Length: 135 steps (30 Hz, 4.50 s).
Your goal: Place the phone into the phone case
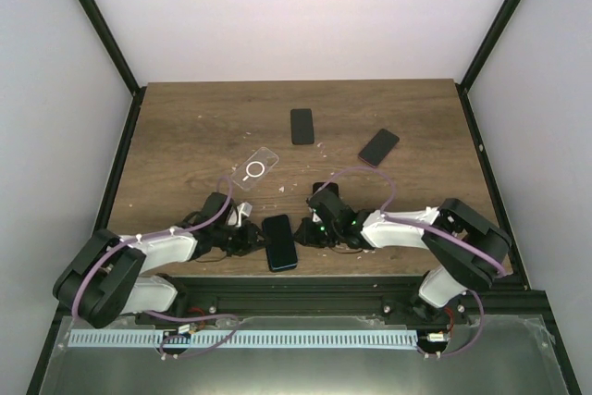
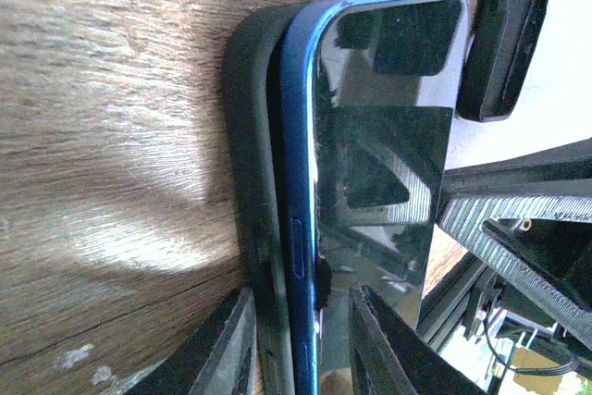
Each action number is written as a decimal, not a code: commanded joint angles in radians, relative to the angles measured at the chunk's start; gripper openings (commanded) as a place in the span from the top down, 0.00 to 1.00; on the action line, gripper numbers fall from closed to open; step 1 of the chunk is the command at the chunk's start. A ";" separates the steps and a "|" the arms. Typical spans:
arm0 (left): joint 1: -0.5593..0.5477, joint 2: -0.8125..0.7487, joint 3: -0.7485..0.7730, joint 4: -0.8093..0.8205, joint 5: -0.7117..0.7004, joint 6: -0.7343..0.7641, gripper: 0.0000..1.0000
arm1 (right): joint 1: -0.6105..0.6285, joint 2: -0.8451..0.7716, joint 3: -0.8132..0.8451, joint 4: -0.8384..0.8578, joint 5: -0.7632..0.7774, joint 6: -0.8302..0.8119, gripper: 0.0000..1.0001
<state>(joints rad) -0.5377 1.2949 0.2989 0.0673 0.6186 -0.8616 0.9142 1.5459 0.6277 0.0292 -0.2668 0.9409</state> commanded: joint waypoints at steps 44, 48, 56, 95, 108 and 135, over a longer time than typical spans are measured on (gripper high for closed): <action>0.001 0.034 -0.017 -0.029 -0.018 0.023 0.87 | 0.019 0.017 -0.075 0.495 -0.251 0.098 0.46; 0.001 0.005 -0.032 -0.053 -0.037 0.028 0.87 | 0.018 0.013 -0.078 0.544 -0.281 0.116 0.46; 0.001 -0.020 -0.043 -0.075 -0.057 0.031 0.85 | 0.018 0.017 -0.114 0.623 -0.294 0.141 0.46; 0.001 -0.045 -0.058 -0.069 -0.055 0.002 0.82 | 0.016 0.140 -0.127 0.942 -0.357 0.240 0.51; 0.001 -0.075 -0.054 -0.114 -0.087 0.004 0.83 | 0.018 0.163 -0.100 0.825 -0.334 0.223 0.51; 0.006 -0.102 -0.044 -0.119 -0.093 0.005 0.79 | 0.014 0.133 -0.124 0.762 -0.310 0.177 0.65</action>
<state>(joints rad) -0.5255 1.2045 0.2630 -0.0025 0.5537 -0.8593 0.9131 1.7294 0.4892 0.7082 -0.5468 1.1385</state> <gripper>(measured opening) 0.207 0.228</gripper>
